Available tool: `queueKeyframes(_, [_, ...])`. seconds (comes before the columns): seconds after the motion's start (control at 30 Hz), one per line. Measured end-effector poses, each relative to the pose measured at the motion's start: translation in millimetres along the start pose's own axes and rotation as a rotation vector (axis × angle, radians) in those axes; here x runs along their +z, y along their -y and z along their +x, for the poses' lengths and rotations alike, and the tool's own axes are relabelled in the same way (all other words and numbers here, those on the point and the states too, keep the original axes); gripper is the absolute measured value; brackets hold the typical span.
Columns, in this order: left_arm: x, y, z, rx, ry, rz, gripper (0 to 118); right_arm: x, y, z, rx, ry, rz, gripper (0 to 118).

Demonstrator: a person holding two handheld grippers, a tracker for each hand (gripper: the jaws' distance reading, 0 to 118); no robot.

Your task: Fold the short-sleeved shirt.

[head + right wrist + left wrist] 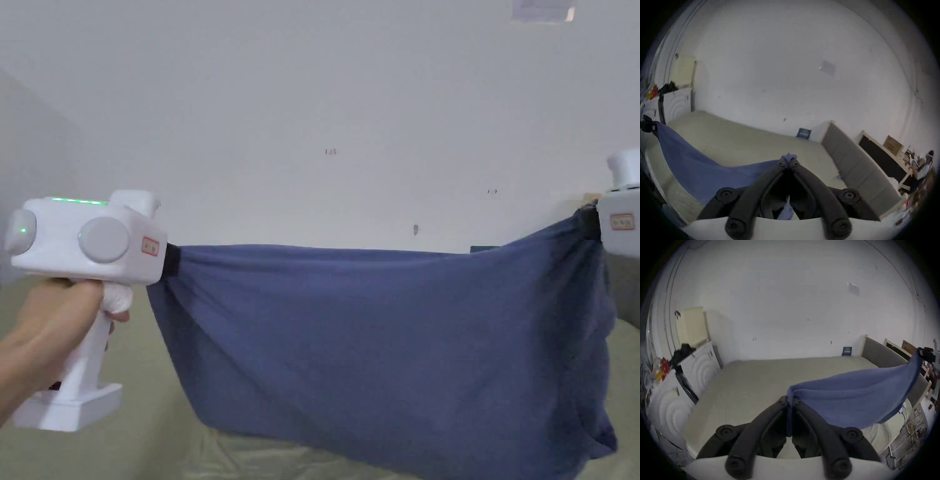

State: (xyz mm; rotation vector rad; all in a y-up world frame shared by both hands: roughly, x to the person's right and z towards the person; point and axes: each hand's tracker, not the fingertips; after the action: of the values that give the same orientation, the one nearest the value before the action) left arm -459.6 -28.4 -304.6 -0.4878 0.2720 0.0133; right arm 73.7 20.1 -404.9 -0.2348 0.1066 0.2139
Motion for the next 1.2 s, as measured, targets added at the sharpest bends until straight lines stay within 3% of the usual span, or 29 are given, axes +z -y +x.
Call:
queueKeyframes(0.23, [-15.5,-77.5,29.3,-0.021,-0.108,0.061,4,-25.1,-47.9,7.7,-0.029,0.050,0.072,0])
queueKeyframes(0.5, [-44.1,-161.8,34.5,-0.036,-0.165,0.103,4,-97.8,-122.0,0.9,-0.068,0.076,0.116,0])
queueKeyframes(0.73, [-96.8,-214.2,33.1,-0.005,-0.183,0.120,4,-174.9,-167.5,-10.5,-0.054,0.106,0.129,0])
queueKeyframes(1.03, [-189.4,-224.5,39.0,-0.031,-0.256,0.114,4,-268.8,-168.5,-38.2,-0.108,0.110,0.107,0])
queueKeyframes(1.2, [-250.1,-192.4,39.5,-0.029,-0.254,0.064,4,-316.1,-124.1,-59.9,-0.050,0.119,0.057,0])
